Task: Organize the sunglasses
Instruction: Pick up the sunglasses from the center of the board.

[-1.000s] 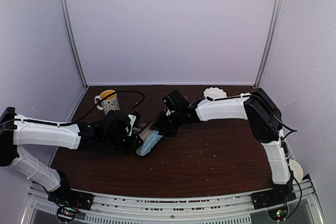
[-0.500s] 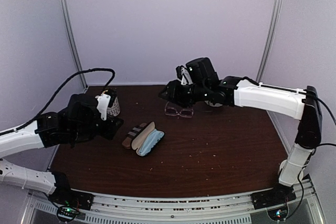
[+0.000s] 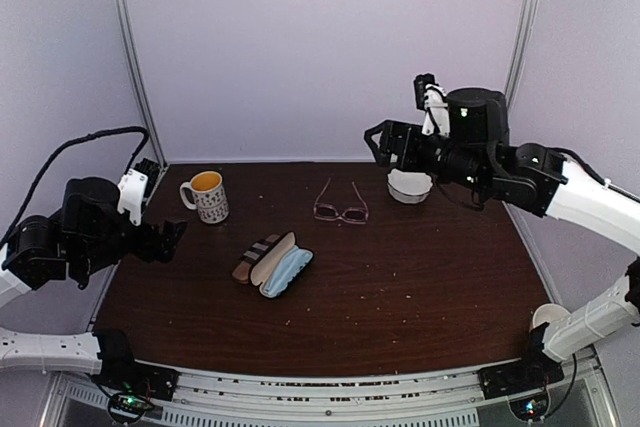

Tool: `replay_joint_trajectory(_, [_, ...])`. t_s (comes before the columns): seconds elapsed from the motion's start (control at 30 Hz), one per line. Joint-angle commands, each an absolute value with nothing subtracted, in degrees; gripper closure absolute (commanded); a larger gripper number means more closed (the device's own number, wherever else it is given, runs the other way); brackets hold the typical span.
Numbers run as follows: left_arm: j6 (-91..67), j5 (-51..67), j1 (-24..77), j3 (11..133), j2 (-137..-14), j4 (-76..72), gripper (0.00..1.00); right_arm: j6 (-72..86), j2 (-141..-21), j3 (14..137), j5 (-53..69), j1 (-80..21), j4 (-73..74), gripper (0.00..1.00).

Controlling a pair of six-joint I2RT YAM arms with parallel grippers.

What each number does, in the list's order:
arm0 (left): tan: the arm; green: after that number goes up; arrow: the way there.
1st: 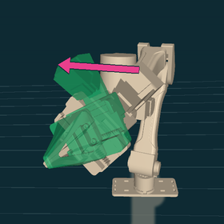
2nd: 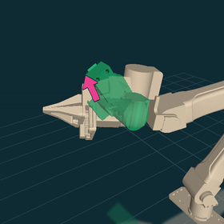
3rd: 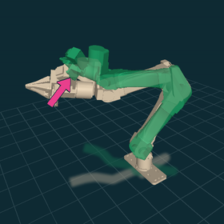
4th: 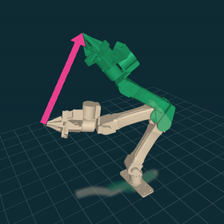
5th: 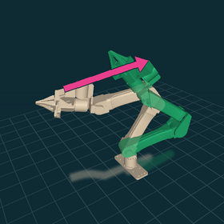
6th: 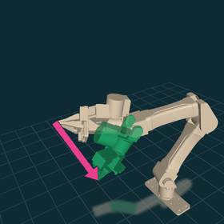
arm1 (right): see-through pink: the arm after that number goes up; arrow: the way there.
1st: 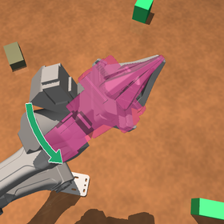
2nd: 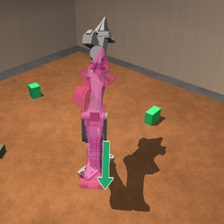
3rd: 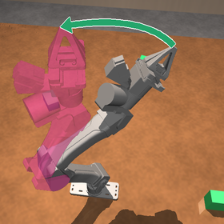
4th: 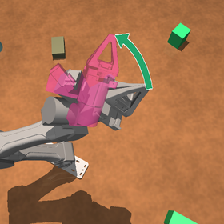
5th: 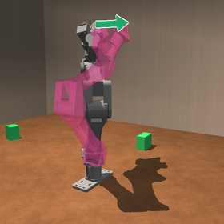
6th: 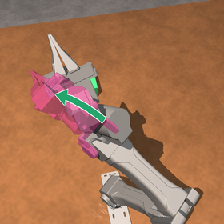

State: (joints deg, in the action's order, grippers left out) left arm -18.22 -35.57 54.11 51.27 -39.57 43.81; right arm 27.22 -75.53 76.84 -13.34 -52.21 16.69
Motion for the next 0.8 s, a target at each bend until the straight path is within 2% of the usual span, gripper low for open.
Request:
replay_joint_trajectory(0.0, [-16.28,-41.84,54.32,52.93,-37.64,48.87,0.02,20.41,-70.08,70.46,-26.46,-51.81,11.78,0.0])
replay_joint_trajectory(0.17, [-20.97,-47.04,54.32,50.87,-32.99,52.16,0.02,19.69,-67.49,65.71,-33.85,-50.47,8.44,0.0])
replay_joint_trajectory(0.37, [-23.67,-47.24,54.32,48.56,-25.46,53.68,0.02,20.67,-70.74,66.74,-33.18,-48.87,10.61,0.0])
replay_joint_trajectory(0.57, [-22.45,-46.93,54.32,47.29,-24.43,51.36,0.02,26.2,-83.28,80.35,-30.3,-46.48,27.36,0.0])
replay_joint_trajectory(0.77, [-20.98,-44.48,54.32,47.81,-28.0,50.96,0.02,30.06,-99.86,95.17,-19.19,-42.97,43.06,0.0])
